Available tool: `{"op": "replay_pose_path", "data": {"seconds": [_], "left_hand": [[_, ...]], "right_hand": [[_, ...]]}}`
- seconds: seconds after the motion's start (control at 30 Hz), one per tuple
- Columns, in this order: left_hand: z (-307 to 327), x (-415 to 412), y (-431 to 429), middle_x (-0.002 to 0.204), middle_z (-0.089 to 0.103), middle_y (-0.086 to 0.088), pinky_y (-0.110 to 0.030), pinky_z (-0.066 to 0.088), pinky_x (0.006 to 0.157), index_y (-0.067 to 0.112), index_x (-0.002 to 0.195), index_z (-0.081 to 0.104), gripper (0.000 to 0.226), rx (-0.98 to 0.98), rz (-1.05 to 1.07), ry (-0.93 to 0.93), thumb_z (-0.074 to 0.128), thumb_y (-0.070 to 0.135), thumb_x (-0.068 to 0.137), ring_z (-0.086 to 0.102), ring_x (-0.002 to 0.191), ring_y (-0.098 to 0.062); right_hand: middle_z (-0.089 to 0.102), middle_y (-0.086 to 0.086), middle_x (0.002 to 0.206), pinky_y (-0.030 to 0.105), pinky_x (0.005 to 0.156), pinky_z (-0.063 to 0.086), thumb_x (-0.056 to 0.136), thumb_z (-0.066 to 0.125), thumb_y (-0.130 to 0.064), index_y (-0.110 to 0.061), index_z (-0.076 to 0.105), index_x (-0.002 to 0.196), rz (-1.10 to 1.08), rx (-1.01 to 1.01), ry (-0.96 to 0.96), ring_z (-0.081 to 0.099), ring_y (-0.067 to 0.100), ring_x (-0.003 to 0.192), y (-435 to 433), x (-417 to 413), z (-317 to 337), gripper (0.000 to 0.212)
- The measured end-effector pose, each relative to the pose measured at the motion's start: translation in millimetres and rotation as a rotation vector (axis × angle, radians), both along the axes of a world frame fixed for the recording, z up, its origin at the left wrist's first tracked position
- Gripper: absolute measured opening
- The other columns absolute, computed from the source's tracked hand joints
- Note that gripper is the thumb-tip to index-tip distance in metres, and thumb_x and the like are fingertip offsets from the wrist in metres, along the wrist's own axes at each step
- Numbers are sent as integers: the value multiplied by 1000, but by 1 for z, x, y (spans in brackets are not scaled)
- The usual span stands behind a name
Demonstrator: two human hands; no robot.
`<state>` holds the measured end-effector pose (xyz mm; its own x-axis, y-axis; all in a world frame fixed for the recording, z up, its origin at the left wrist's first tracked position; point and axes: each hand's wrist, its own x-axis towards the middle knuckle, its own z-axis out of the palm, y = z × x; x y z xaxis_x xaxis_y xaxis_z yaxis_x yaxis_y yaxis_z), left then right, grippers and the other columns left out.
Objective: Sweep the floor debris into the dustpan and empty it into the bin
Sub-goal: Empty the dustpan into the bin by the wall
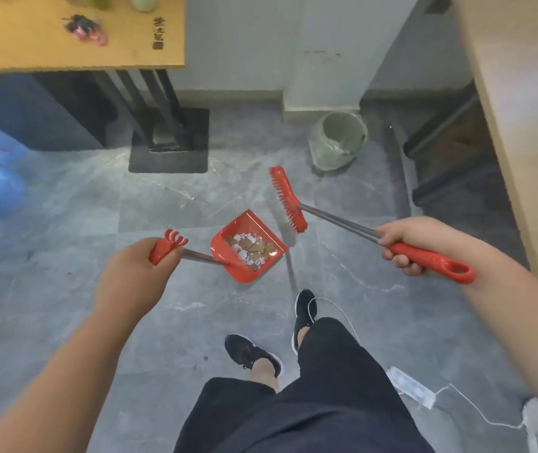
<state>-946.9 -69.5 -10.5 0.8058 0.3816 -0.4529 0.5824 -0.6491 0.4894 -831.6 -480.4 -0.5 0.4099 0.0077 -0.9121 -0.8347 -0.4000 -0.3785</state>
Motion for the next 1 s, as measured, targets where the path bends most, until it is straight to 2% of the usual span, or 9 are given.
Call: {"op": "replay_pose_path", "data": {"seconds": [0.07,0.13,0.27,0.43,0.57,0.67,0.73,0.87,1.0], "left_hand": [[1,20,-17,67,63,-15,-34,39,53,19,81,67,33,-5,-71,14,61,48,97,55,56,-30],[3,40,-36,68,65,-14,-36,43,54,18,83,68,33,12,-140,12,61,48,97,61,62,-34],[7,74,-77,70,67,-12,-43,52,61,20,84,68,35,60,-241,19,60,52,96,63,66,-31],[17,110,-125,67,65,-12,-37,44,56,16,78,66,39,107,-254,2,61,50,96,61,62,-30],[33,140,-164,64,63,-9,-37,44,55,18,72,65,41,147,-210,-15,63,52,95,61,61,-29],[55,162,-193,60,62,-10,-36,44,54,19,70,65,40,168,-184,-41,64,50,95,61,58,-30],[75,177,-209,58,62,-12,-35,43,53,16,71,66,42,196,-180,-63,63,50,95,61,56,-32],[122,211,-237,58,64,-14,-36,47,56,16,79,72,30,222,-194,-147,69,43,93,62,56,-35],[164,248,-266,61,67,-4,-39,54,56,29,86,72,13,276,-255,-258,72,41,91,62,55,-28]], "right_hand": [[51,6,65,17,34,29,92,50,-8,-6,54,129,-86,-8,-30,42,12,40,-36,-14,6,37],[51,6,64,16,34,29,92,50,-7,-13,56,122,-163,-11,-61,42,11,38,-67,-24,12,31],[50,10,63,17,35,32,89,54,-5,-21,51,121,-267,-38,-118,43,13,34,-123,-39,19,37],[51,13,59,18,38,33,90,53,4,-20,53,121,-327,-108,-176,42,17,33,-175,-33,21,39],[53,14,61,18,37,34,90,54,3,-26,48,133,-372,-102,-140,44,17,34,-218,-3,16,53],[53,13,59,18,40,33,89,53,4,-6,52,136,-349,-89,-124,44,18,35,-245,21,21,47],[53,12,58,20,42,32,88,53,5,4,47,136,-316,-76,-131,44,18,36,-259,35,27,48],[54,15,61,20,36,35,88,54,6,-14,45,148,-339,-3,-191,45,20,36,-284,67,41,64],[53,15,62,20,34,34,89,54,6,-18,47,143,-339,66,-237,45,19,35,-290,105,54,60]]}}
